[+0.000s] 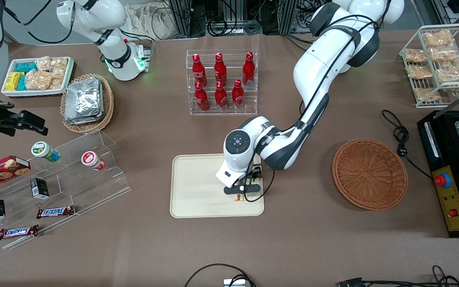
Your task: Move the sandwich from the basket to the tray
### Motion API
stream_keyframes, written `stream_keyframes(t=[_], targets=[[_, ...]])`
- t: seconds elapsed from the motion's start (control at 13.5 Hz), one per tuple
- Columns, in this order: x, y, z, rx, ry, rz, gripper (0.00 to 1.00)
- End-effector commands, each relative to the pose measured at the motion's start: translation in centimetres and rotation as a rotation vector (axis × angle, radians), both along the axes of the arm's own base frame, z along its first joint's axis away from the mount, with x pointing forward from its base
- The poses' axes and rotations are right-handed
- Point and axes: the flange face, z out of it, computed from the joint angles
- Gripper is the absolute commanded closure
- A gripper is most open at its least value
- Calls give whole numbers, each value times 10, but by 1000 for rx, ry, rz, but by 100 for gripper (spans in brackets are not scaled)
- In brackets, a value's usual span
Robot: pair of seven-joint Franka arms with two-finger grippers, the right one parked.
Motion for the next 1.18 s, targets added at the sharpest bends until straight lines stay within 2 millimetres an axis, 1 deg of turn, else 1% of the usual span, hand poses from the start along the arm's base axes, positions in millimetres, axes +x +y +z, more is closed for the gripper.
stream_keyframes(t=[0.0, 0.15, 0.3, 0.37, 0.52, 0.66, 0.74, 0.89, 1.03, 1.11], targets=[[12, 14, 53, -2, -44, 81, 0], [21, 31, 84, 4, -57, 124, 0], [26, 45, 114, 16, -75, 169, 0], [30, 57, 125, 26, -72, 188, 0], [38, 82, 154, 44, -73, 230, 0], [46, 121, 189, 80, -60, 285, 0], [52, 146, 205, 95, -53, 313, 0], [56, 179, 239, 73, -56, 366, 0], [60, 218, 264, 63, -41, 399, 0], [59, 231, 273, 76, -28, 374, 0]])
